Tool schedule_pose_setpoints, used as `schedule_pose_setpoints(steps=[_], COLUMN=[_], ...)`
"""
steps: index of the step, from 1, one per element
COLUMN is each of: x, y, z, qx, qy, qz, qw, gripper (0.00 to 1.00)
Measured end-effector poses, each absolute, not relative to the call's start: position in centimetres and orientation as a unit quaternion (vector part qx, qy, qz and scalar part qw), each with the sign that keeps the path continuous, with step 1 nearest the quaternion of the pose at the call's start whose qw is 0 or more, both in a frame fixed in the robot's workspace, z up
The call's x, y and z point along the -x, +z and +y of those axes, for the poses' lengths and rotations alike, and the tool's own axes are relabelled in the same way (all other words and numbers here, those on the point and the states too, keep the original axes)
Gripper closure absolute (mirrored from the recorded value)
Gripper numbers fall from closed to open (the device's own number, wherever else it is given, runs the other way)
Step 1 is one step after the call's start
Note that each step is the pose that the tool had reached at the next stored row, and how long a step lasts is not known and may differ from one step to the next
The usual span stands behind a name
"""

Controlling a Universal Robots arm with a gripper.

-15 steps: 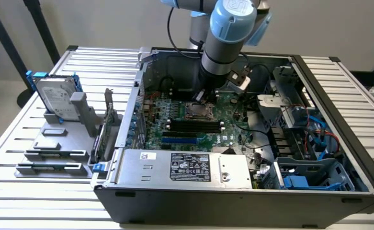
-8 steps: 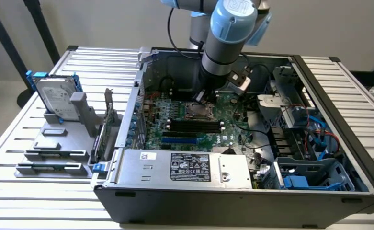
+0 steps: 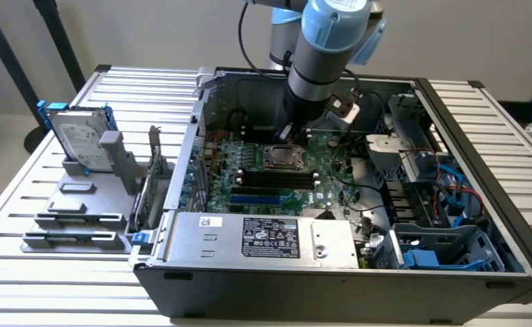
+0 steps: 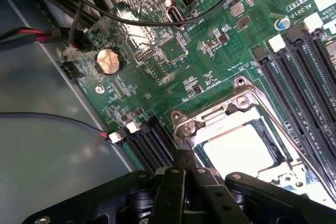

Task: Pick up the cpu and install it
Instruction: 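Install the first cpu locking lever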

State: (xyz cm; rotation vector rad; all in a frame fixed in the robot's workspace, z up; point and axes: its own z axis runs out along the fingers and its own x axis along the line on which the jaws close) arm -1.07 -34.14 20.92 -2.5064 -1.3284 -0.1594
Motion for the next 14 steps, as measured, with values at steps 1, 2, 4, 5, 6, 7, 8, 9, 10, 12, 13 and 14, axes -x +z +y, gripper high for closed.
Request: schedule_pose_setpoints(steps=[1,2,4,5,6,7,8,9,10,12,13,14], x=[1.1,1.2,1.5,1.7,1.9,2.0,2.2,2.3,2.4,2.7,2.8,3.0], y=[21.2,21.4,21.7,21.8,21.8,21.9,22.0,22.1,22.2,22.4,22.6,22.7], z=[-34.3,-34.4,-34.8,-35.0,-35.3,-35.5,-35.8,-36.0,-36.3,-36.8,-37.1,-37.4], qx=[0.872,0.872,0.872,0.872,0.872,0.872,0.872,0.872,0.872,0.872,0.872,0.872], qy=[-0.055,-0.055,-0.055,-0.055,-0.055,-0.055,-0.055,-0.055,-0.055,-0.055,-0.055,-0.055], qz=[-0.462,-0.462,-0.462,-0.462,-0.462,-0.462,-0.462,-0.462,-0.462,-0.462,-0.462,-0.462], qw=[0.15,0.15,0.15,0.15,0.15,0.15,0.15,0.15,0.15,0.15,0.15,0.15], gripper=[0.89,0.89,0.89,0.89,0.89,0.89,0.89,0.89,0.89,0.89,0.89,0.89])
